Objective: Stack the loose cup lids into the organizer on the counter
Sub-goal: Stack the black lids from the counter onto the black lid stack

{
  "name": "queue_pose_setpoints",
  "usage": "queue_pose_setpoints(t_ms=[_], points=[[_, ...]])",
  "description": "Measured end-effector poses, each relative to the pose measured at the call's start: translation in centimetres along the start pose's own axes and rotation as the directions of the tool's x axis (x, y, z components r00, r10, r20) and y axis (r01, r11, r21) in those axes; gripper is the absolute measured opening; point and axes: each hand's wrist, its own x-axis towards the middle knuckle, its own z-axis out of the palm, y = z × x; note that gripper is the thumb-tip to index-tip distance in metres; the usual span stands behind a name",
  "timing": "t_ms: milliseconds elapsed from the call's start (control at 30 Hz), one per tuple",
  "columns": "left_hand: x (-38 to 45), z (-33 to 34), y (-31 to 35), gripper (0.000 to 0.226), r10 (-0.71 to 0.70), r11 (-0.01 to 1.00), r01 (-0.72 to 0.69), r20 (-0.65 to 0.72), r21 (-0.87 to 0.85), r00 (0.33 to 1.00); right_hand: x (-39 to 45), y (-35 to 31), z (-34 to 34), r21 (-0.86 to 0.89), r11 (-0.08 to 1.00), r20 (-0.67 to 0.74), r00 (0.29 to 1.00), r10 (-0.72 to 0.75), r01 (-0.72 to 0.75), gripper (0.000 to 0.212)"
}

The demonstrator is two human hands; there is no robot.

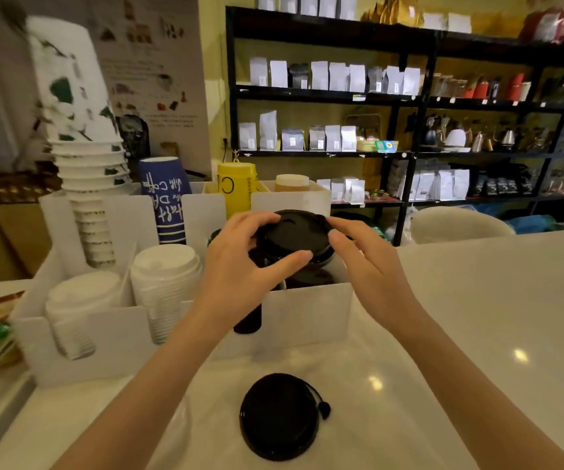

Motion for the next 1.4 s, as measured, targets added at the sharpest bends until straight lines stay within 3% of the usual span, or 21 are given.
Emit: queue_pose_setpoints(t_ms=[300,433,700,800,1033,1200,1300,1400], points=[[2.2,-2.0,-3.1,0.05,-0.137,0.99,0.14,-0.121,0.018,0.983,4.6,0.3,5.1,0.279,0.958,0.042,0.998,0.056,-0.066,0.028],[2.7,-1.9,-4.2,0.052,-0.177,0.98,0.189,-0.145,0.069,0.973,5.2,0.9,6.2,0.363,0.923,0.137,0.987,0.08,-0.125,0.027],[2.8,-2.1,-5.2,0.052,-0.249,0.949,0.267,-0.124,0.168,0.961,5.9,2.4,7.7,0.327,0.895,0.325,0.925,0.195,-0.304,0.017],[2.9,-2.2,-5.4,0.051,-0.262,0.936,0.276,-0.088,0.22,0.961,6.6,1.8,8.5,0.278,0.876,0.327,0.897,0.299,-0.393,0.017],[2.9,-2.8,-5.2,0.048,-0.254,0.928,0.245,-0.004,0.28,0.967,6.6,2.5,9.0,0.343,0.831,0.305,0.889,0.342,-0.438,0.014],[2.7,-2.8,-5.1,0.048,-0.24,0.933,0.225,0.021,0.281,0.971,6.0,2.1,8.4,0.351,0.832,0.307,0.892,0.332,-0.431,0.007],[2.7,-2.8,-5.4,0.047,-0.251,0.936,0.227,0.059,0.268,0.966,4.8,1.7,7.8,0.337,0.897,0.343,0.925,0.167,-0.286,0.025],[2.8,-2.8,-5.6,0.046,-0.256,0.941,0.228,0.087,0.249,0.963,4.5,1.6,7.5,0.248,0.952,0.292,0.951,0.101,-0.178,0.026]])
